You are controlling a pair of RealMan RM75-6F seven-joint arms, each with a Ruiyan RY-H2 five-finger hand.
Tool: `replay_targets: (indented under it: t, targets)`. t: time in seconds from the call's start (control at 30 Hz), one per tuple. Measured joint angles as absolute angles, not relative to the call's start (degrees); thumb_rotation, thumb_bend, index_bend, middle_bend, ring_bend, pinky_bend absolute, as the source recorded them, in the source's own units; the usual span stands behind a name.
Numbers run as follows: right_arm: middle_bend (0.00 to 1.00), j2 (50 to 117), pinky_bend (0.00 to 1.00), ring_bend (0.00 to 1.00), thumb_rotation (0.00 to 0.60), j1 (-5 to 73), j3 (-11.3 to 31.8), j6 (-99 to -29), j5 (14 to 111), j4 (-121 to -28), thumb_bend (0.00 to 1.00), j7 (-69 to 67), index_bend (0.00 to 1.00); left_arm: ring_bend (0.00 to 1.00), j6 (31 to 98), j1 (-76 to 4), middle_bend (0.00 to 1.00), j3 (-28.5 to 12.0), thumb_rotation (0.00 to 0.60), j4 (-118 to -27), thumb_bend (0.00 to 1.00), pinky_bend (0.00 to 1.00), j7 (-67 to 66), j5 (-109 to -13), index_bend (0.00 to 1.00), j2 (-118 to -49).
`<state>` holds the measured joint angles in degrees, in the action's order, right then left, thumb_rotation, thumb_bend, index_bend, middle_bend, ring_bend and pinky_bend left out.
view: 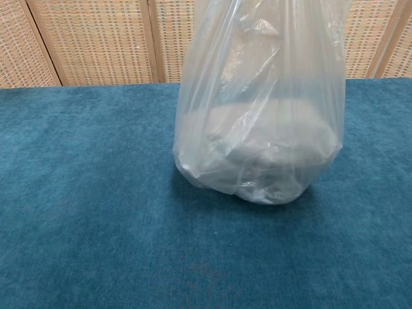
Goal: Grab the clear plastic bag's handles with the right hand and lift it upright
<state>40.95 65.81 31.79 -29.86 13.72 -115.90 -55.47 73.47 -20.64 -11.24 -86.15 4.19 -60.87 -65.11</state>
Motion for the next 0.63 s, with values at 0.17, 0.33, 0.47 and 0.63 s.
replay_targets:
  t: [0.17, 0.33, 0.47, 0.63]
  targets:
    - [0.81, 39.4, 0.82, 0.83, 0.6, 66.5, 32.5, -29.9, 11.2, -116.1, 1.0, -53.5, 0.59, 0.0, 72.9, -19.5, 0.0, -11.5, 0.6, -85.9, 0.12, 0.0, 4.6, -60.4, 0.0, -64.3]
    - [0.81, 37.3, 0.82, 0.83, 0.6, 67.3, 33.7, -29.8, 7.8, -116.3, 1.0, -52.0, 0.59, 0.0, 72.9, -19.0, 0.0, -12.0, 0.6, -86.0, 0.12, 0.0, 5.2, -61.0, 0.0, -64.1]
    - [0.81, 35.9, 0.82, 0.83, 0.6, 68.0, 34.4, -29.6, 5.1, -116.2, 1.0, -50.7, 0.59, 0.0, 72.4, -18.8, 0.0, -12.3, 0.6, -85.5, 0.12, 0.0, 6.0, -61.5, 0.0, -64.1]
    - [0.81, 34.6, 0.82, 0.83, 0.6, 68.5, 35.0, -29.4, 2.4, -116.7, 1.0, -49.4, 0.59, 0.0, 71.9, -18.5, 0.0, -12.7, 0.6, -85.2, 0.12, 0.0, 6.3, -61.4, 0.0, -64.1]
